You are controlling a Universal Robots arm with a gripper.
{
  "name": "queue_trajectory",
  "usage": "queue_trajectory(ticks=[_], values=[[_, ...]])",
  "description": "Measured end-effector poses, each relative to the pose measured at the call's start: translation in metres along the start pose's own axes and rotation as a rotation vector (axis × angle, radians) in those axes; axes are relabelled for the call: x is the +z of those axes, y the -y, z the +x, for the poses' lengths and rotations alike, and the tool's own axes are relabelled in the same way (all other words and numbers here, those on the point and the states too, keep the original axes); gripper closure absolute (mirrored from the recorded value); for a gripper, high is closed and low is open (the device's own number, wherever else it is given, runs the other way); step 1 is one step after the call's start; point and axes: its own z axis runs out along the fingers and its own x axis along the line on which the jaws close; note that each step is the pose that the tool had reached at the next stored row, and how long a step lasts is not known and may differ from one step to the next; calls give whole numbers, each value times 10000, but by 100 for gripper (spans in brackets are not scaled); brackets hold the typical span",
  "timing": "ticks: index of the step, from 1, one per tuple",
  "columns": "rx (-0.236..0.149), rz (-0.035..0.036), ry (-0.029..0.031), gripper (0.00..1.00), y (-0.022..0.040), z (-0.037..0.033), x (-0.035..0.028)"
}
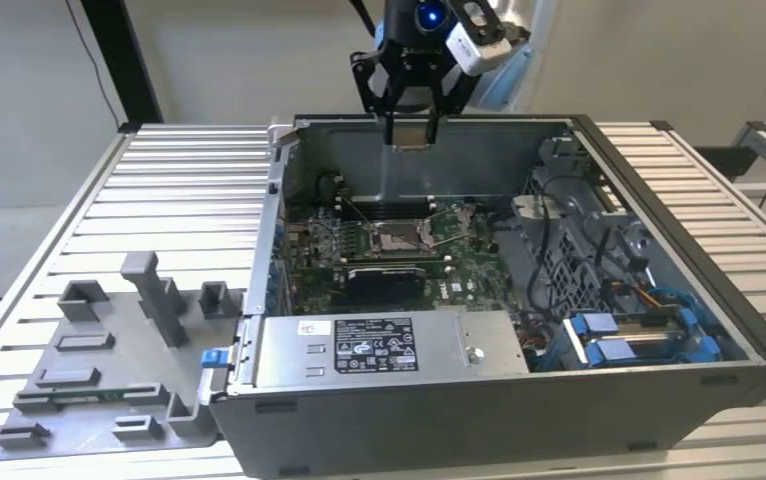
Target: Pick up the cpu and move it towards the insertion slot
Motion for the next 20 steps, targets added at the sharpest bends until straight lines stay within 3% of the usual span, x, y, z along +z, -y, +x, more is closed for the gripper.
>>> queue_trajectory(ticks=[20], values=[[-1, -4, 0, 100, -124, -4, 41]])
